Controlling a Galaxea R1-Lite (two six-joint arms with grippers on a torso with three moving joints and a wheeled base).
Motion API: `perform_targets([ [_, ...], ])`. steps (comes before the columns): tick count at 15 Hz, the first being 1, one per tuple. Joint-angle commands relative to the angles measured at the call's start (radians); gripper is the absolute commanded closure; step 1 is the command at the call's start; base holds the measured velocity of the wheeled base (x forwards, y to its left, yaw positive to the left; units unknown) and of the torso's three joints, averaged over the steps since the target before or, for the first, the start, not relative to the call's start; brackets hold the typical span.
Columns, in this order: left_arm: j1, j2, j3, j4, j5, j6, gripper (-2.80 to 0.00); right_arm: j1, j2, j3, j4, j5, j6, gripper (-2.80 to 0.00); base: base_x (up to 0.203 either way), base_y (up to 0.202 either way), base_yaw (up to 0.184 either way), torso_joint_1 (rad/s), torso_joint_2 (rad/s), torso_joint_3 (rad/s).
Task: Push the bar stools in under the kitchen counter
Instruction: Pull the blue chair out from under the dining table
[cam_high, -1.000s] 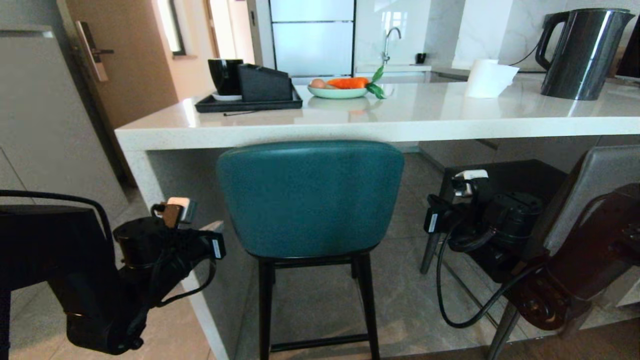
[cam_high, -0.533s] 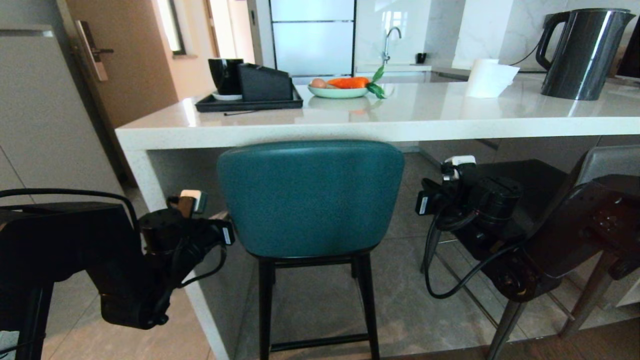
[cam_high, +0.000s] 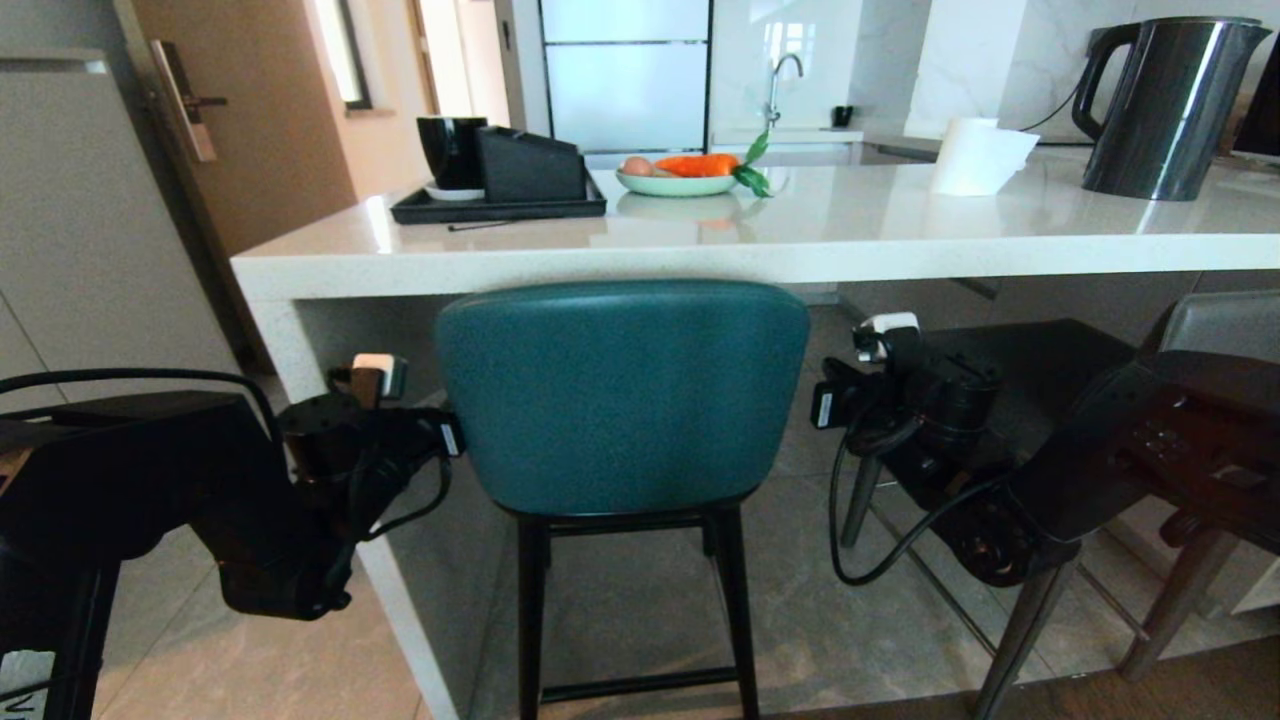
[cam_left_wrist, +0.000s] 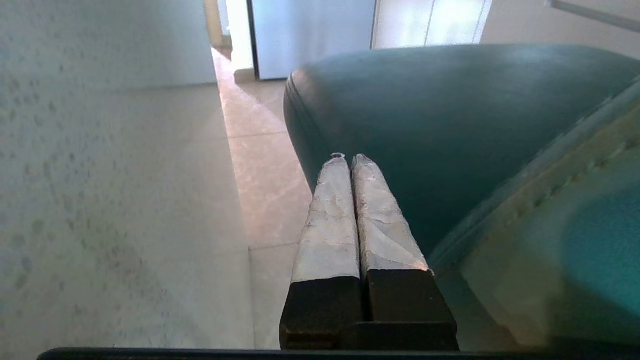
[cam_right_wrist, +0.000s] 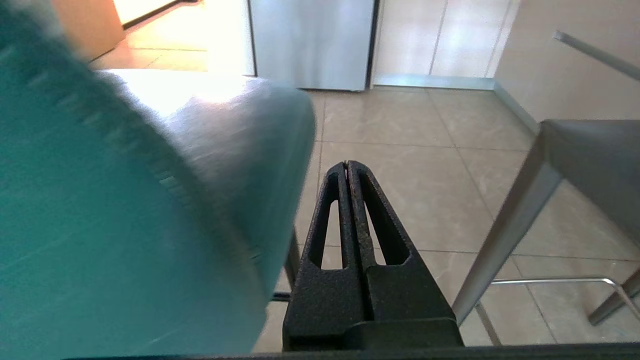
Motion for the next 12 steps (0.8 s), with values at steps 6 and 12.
perform_targets([
  [6,-0.087,-0.055,0.035,-0.009,-0.008,-0.005,0.0,0.057,0.016,0.005,-0.007,-0.003,0.0,0.0,0.0,0.0,0.0,0.0,0.0,0.0],
  [12,-0.129,-0.082,0.101,-0.009,0.002,-0.001,0.0,0.081,0.009,0.012,-0.007,-0.005,0.0,0.0,0.0,0.0,0.0,0.0,0.0,0.0],
])
